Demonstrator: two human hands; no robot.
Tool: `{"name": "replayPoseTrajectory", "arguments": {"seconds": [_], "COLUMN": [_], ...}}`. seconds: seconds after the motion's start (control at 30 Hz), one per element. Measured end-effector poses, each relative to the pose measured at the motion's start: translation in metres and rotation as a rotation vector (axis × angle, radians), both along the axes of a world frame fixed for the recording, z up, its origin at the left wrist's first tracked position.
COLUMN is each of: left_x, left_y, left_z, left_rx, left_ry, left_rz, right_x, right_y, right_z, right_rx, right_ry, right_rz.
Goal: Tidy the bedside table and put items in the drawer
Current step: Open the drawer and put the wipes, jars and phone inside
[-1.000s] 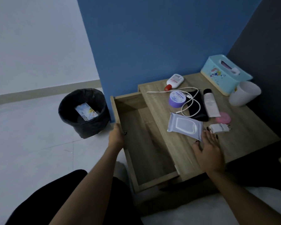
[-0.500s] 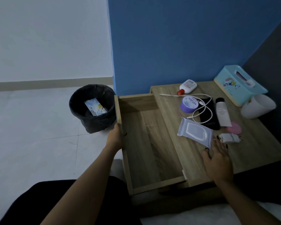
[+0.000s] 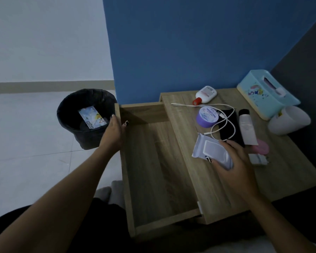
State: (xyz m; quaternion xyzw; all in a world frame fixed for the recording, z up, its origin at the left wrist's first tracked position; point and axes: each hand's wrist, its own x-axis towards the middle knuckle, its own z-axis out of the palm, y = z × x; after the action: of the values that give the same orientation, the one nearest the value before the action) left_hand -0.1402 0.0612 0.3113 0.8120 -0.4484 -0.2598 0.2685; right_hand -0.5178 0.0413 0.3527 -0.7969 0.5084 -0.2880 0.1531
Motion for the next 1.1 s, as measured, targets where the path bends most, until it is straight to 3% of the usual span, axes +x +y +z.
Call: {"name": "replayPoseTrajectory", "arguments": {"seconds": [0.4, 0.67, 0.97, 1.1], "left_x": [-0.003, 0.001, 0.002, -0.002], "left_y": [-0.020, -0.013, -0.016, -0.016], "left_z": [-0.017, -0.015, -0.015, -0.013], "left_rx": [-0.126, -0.123, -0.134, -0.135], "left_ry": [0.212, 0.240, 0.320, 0.353], "left_rz": [0.097, 0.028, 0.043, 0.066], "right_x": [-0.013, 0.005, 0.152, 0.212], "right_y": [-0.001, 0.011, 0.020, 0.003], "right_z": [-0.020, -0.012, 0.000, -0.029], "right_rx": [-0.066, -0.040, 0.017, 0.062], "right_ry": [0.212, 0.187, -0.048, 0.176], "right_rz": [0.023, 0.048, 0.043, -0.003]}}
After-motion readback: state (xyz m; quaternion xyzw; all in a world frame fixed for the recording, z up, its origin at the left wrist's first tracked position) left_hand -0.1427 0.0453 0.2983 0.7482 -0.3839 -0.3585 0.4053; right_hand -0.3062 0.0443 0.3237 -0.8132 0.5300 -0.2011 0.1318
